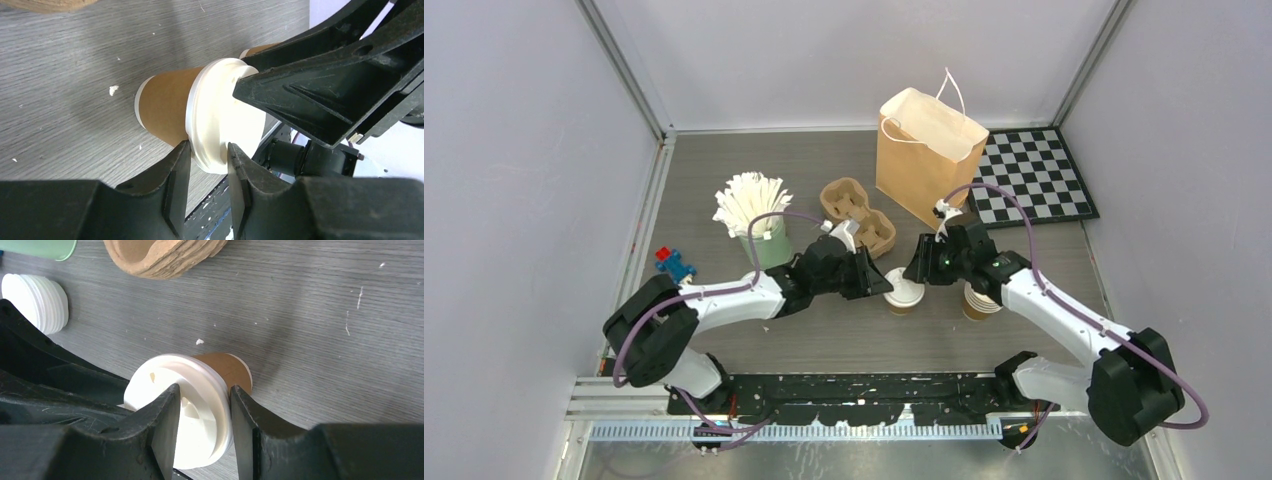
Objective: Pack the takeout coffee
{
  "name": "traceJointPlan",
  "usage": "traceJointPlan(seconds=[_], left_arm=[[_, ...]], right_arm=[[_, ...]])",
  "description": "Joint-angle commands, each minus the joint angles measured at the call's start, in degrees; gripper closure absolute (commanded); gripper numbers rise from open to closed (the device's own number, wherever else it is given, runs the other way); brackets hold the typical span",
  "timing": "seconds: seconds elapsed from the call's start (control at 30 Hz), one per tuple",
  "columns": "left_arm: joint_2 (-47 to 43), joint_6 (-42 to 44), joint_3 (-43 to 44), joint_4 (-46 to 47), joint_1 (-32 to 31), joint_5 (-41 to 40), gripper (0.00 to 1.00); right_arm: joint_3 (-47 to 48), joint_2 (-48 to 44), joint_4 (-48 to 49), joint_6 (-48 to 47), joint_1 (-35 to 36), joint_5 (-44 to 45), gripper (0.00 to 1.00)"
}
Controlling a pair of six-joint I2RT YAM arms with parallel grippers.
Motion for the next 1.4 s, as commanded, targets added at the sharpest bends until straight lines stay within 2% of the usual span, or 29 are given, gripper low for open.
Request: traceJointPlan(seconds=[0.0,0.2,0.3,0.47,0.8,1.07,1.37], left_arm=[[-2.25,-0.64,-1.52,2.17,-2.24,5.56,0.64],[-7.96,4.04,-0.62,-3.85,2.25,6.3,0.49],[-8.54,7.52,2.08,-8.66,3.74,6.61,0.46],[-6.09,11.08,5.19,-11.01,4.99,8.42,0.46],[-2.85,11.43,3.64,-9.74,5.15,10.21,0.52],[-0.36,12.74,4.22,-11.28,5.14,9.89,0.58],[0.04,12.67,4.56,-11.0,5.16,10.31,0.58]], right_arm=[[0.05,2.47,-2.06,-3.66,0.31,-2.45,0.55],[0.85,4.61,-1.77,-6.08,0.34,-6.17,0.55],[1.1,5.38,-0.95,-6.51,0.38,-7.31,0.55],[1.29,5.63,-0.79,-6.99,0.36,-7.7,0.55],[1.49,3.31,-2.01,-6.22,0.38,-6.08,0.54],[3.17,-0.03,-4.94,-2.26,0.38,-3.17,0.49],[6.03,-4.1,-10.76,-0.42,0.38,0.67,0.47]])
